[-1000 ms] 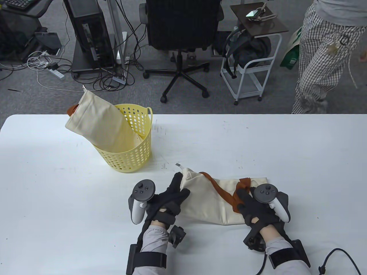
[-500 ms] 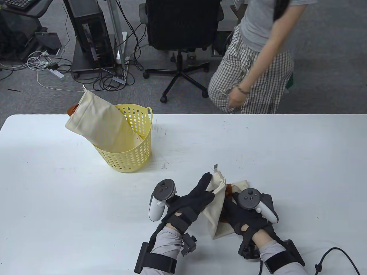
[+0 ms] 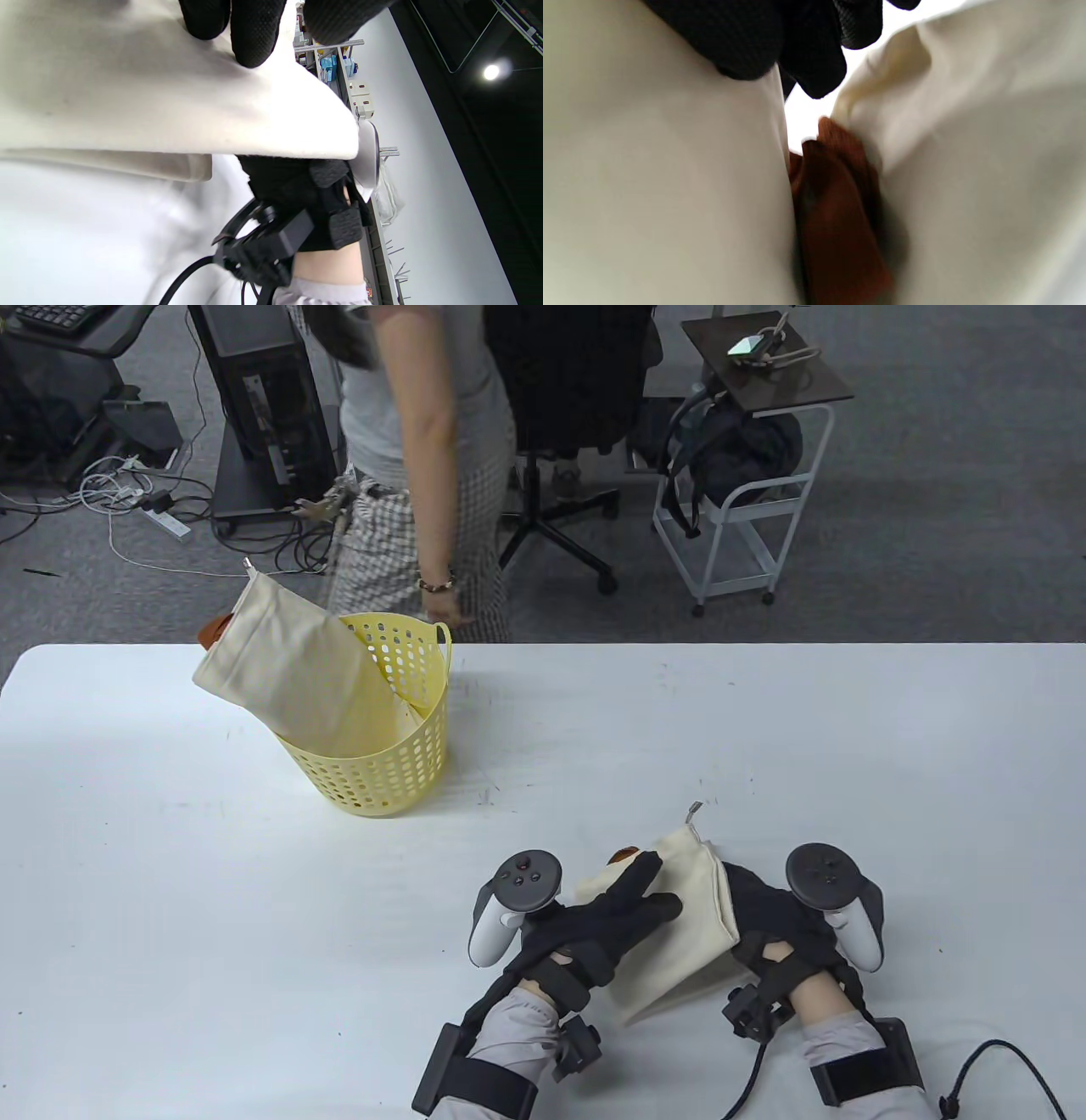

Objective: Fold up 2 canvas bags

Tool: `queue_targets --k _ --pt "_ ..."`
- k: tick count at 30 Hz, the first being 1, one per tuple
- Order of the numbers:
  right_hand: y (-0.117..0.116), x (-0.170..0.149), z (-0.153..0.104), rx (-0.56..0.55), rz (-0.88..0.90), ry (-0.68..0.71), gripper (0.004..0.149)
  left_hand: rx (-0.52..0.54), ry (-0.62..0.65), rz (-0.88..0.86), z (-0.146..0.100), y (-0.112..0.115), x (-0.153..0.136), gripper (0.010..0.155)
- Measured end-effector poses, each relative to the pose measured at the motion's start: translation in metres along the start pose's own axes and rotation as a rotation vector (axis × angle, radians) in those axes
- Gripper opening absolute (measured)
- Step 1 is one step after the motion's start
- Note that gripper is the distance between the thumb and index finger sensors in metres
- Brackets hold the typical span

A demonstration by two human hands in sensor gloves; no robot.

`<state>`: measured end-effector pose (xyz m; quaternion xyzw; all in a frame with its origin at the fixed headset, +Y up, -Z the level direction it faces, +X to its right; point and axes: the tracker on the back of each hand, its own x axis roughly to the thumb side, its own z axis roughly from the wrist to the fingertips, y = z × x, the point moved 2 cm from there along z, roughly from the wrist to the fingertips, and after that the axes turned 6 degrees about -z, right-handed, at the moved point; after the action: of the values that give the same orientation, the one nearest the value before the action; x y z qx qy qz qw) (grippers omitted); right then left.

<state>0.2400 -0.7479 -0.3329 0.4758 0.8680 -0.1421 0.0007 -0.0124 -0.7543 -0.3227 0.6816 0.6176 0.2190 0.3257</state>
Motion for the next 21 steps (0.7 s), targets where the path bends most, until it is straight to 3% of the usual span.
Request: queue_targets --k 2,6,8,11,15,21 --pt "0.006 -0.009 -0.001 0.051 0.133 -0.029 0.062 -0.006 -0.007 0.028 0.001 0.002 0.000 0.067" --pt "0.003 -0.026 -0.001 0.228 0.327 -0.099 0.091 -0.035 -0.040 0.109 0.005 0.011 -0.003 0.067" --pt "0.001 -0.029 0.000 0.245 0.260 -0.122 0.080 -0.042 -0.042 0.153 0.006 0.014 -0.002 0.066" --pt "0.005 -0.031 -0.001 0.094 0.200 -0.190 0.052 0.060 -0.031 0.223 0.000 0.005 0.007 0.064" --pt "-0.001 -0.029 0.003 0.091 0.142 -0.157 0.048 0.219 -0.081 0.473 -0.010 -0.011 0.014 0.060" --pt "-0.014 -0.025 0.007 0.127 0.071 -0.154 0.049 0.124 -0.217 0.697 0.000 -0.001 -0.005 0.062"
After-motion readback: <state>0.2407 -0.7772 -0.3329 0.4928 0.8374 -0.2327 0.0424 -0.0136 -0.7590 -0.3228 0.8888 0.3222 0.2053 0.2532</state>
